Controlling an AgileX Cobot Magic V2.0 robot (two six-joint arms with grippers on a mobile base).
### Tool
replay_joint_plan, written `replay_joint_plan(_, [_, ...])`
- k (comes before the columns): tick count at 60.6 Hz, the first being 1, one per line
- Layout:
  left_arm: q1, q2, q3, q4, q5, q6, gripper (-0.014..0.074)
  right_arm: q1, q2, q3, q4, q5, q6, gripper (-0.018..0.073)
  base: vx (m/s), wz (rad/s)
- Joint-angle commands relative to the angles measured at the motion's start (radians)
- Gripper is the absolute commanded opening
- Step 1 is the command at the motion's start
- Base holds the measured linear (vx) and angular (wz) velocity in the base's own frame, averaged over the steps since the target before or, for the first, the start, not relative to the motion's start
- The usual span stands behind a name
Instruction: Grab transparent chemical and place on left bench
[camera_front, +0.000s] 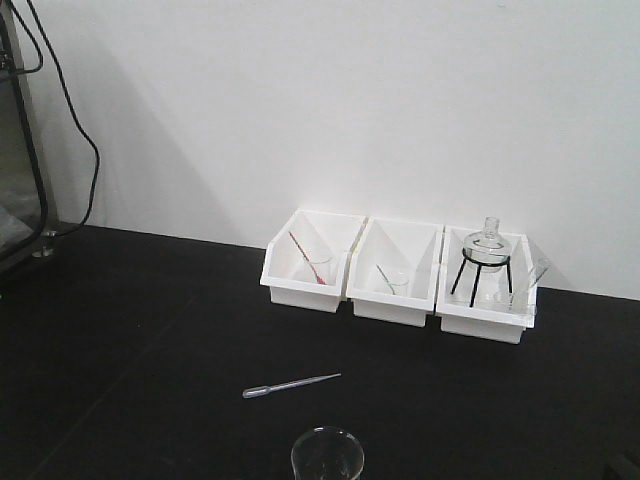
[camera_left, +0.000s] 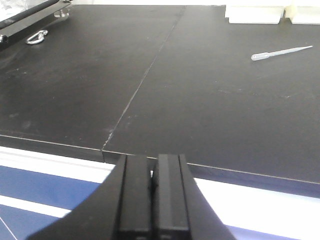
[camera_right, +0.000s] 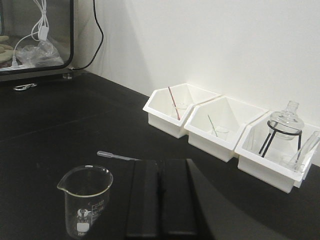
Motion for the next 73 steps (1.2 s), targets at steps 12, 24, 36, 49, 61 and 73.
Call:
replay_joint_plan(12, [-0.002,-0.019,0.016,-0.001,-0.078,-0.008,-0.0003,-0.002,-0.028,-0.023,-0.006,-0.011,-0.002,-0.0003,0.00,0.00])
replay_joint_plan(24, [-0.002,-0.019,0.016,-0.001,-0.078,-0.008,-0.0003,-0.013,-0.180,-0.018,0.284,0.105,-0.195,-0.0003,0.00,0.00])
replay_joint_plan(36, [-0.002,-0.019,0.016,-0.001,-0.078,-0.008,-0.0003,-0.175,-0.389,0.053,0.792,0.268,-0.819,-0.0003,0.00,0.00])
replay_joint_plan(49, [-0.002,-0.019,0.016,-0.001,-0.078,-0.008,-0.0003,-0.385,-0.494,0.380,1.076,-0.071,-0.954,-0.0003,0.00,0.00])
replay_joint_plan(61, [-0.002,-0.019,0.016,-0.001,-0.078,-0.008,-0.0003,-0.425,-0.498,0.389,1.061,-0.029,-0.955,-0.0003,0.00,0.00])
replay_joint_plan(73, [-0.002,-0.019,0.016,-0.001,-0.078,-0.008,-0.0003,-0.425,-0.498,0.389,1.062,-0.030,-0.955,-0.0003,0.00,0.00])
